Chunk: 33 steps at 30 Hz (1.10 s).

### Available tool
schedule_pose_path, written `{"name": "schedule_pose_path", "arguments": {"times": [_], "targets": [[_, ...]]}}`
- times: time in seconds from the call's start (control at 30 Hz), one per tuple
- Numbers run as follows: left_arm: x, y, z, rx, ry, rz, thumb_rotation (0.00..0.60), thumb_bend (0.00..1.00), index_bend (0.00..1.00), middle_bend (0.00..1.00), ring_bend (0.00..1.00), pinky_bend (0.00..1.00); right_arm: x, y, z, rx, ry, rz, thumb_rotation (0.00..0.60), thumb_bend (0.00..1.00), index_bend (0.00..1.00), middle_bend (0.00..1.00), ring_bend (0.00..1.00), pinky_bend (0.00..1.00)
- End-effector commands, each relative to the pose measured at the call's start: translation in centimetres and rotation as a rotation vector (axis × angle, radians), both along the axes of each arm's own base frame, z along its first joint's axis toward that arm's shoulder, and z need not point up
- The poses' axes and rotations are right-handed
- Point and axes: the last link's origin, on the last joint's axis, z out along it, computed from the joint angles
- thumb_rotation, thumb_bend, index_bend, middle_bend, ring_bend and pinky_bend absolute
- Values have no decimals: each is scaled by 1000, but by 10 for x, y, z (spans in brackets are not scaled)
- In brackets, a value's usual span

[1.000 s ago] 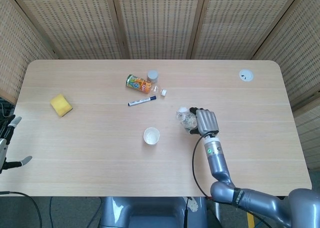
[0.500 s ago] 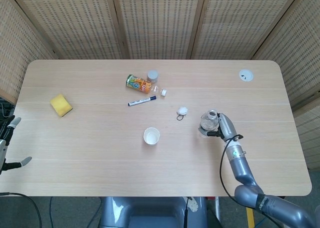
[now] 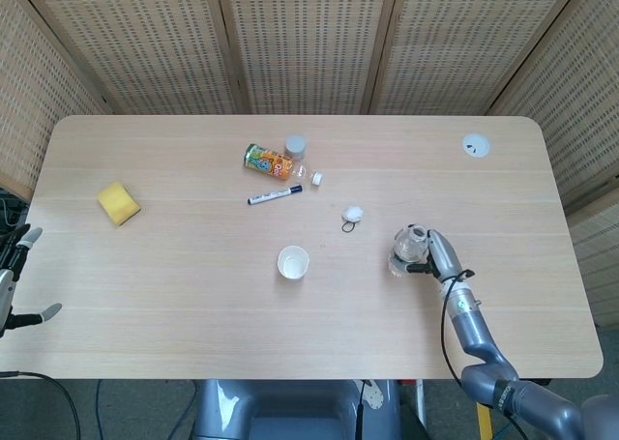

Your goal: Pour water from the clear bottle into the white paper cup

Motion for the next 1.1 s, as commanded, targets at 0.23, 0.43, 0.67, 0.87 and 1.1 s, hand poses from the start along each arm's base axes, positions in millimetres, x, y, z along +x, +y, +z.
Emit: {"name": "schedule_pose_path", "arguments": {"times": [0.23, 0.43, 0.67, 0.87, 1.1], "targets": [[0, 0, 0, 0, -3, -1, 600, 0, 0, 0, 0, 0, -2, 2, -6, 18, 4, 29, 600, 1, 241, 222, 189, 254], [0, -1, -1, -3, -4, -1, 600, 0, 0, 0, 0, 0, -4, 1, -5, 28, 11, 31, 600, 0, 158, 164, 145, 228], [0, 0, -1, -3, -5, 0, 600, 0, 0, 0, 0, 0, -5, 0, 0, 34, 17, 37, 600, 0, 0, 0, 0, 23], [-1, 0, 0, -1, -8, 2, 600, 0, 0, 0, 0, 0, -9, 1, 18, 53, 91, 65, 600, 0, 0, 0, 0, 0], [0, -2, 1, 0, -9, -4, 600, 0, 0, 0, 0, 0, -22, 21, 56, 49, 295, 132, 600, 0, 0, 0, 0, 0]]}}
